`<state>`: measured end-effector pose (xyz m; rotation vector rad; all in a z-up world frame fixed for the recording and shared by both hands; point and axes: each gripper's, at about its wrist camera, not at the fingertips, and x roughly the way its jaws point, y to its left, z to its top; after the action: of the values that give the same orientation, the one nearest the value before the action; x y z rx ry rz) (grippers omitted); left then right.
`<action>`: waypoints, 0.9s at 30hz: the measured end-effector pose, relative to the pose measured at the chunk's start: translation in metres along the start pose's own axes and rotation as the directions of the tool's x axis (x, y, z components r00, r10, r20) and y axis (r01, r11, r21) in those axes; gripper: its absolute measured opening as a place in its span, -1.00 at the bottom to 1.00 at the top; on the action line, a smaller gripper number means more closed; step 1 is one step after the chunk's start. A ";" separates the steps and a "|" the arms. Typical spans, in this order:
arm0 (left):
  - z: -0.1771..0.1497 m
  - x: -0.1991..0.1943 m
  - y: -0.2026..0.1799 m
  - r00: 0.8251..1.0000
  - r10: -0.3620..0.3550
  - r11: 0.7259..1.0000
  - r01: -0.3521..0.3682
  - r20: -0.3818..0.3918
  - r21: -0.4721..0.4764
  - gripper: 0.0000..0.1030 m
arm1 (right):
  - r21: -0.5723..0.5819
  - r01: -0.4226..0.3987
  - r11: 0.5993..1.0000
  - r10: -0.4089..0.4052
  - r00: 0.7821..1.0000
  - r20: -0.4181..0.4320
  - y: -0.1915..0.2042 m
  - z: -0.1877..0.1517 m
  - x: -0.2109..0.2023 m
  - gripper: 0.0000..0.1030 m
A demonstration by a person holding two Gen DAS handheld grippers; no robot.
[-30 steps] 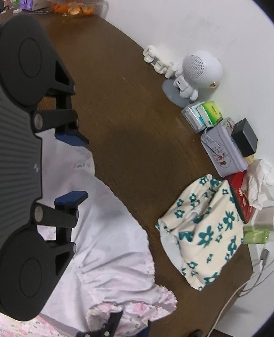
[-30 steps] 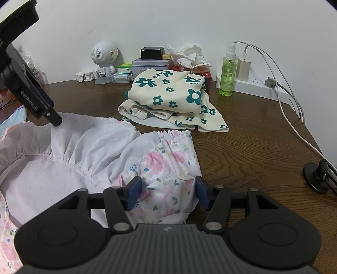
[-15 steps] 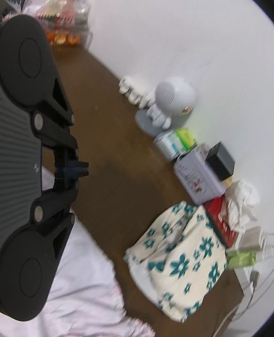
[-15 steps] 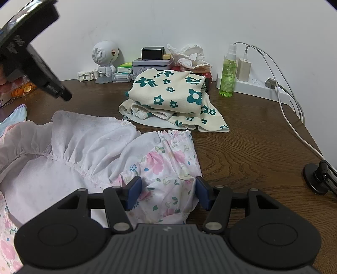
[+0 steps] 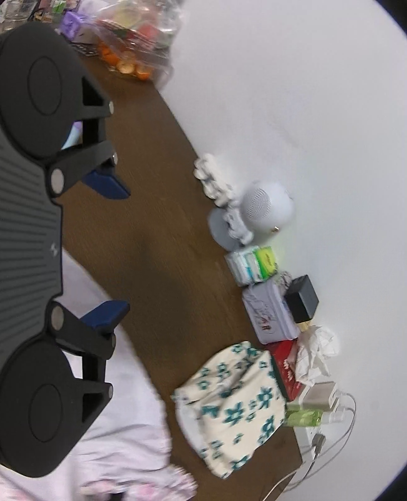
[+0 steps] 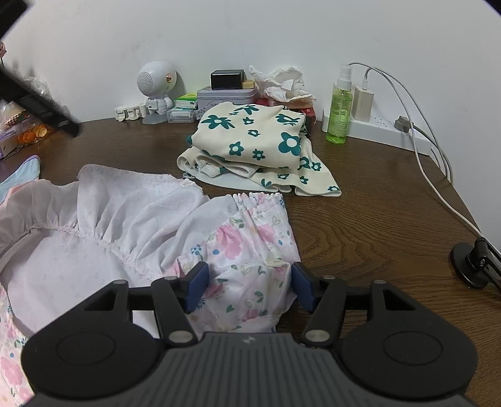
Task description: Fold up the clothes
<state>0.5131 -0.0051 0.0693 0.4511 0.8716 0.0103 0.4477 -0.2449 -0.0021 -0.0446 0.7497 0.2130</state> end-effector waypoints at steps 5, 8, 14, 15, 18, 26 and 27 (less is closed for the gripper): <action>-0.061 -0.023 0.025 0.999 -0.008 1.000 0.007 -0.033 -0.024 0.42 | 0.037 -0.024 0.999 0.023 0.999 0.036 -0.005 0.003 -0.012 0.22; -0.095 -0.035 0.051 0.996 -0.034 0.993 0.025 -0.079 -0.113 0.43 | 0.018 -0.005 1.000 0.004 0.998 0.067 -0.004 0.004 -0.026 0.31; -0.153 -0.044 0.092 0.968 -0.228 0.917 0.179 -0.101 -0.356 0.43 | 0.007 0.009 1.000 -0.010 0.997 0.078 -0.003 -0.007 -0.049 0.32; -0.158 -0.044 0.096 0.961 -0.261 0.899 0.210 -0.088 -0.384 0.43 | 0.000 -0.002 1.000 0.002 0.997 0.075 0.000 -0.011 -0.053 0.32; -0.166 -0.043 0.105 0.944 -0.328 0.845 0.277 -0.035 -0.457 0.43 | -0.074 -0.093 0.993 0.096 0.994 0.045 0.023 -0.015 -0.063 0.31; -0.156 -0.026 0.104 0.939 -0.343 0.802 0.310 0.031 -0.511 -0.94 | -0.455 -0.266 0.850 0.281 0.959 -0.035 0.160 0.008 -0.085 0.32; -0.159 -0.031 0.106 0.945 -0.324 0.804 0.300 0.044 -0.513 -0.87 | -0.494 -0.276 0.824 0.292 0.955 -0.047 0.179 0.009 -0.083 0.32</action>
<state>0.3939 0.1455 0.0446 -0.2035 0.9400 -0.0498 0.3576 -0.0839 0.0676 -0.4224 0.6524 0.6921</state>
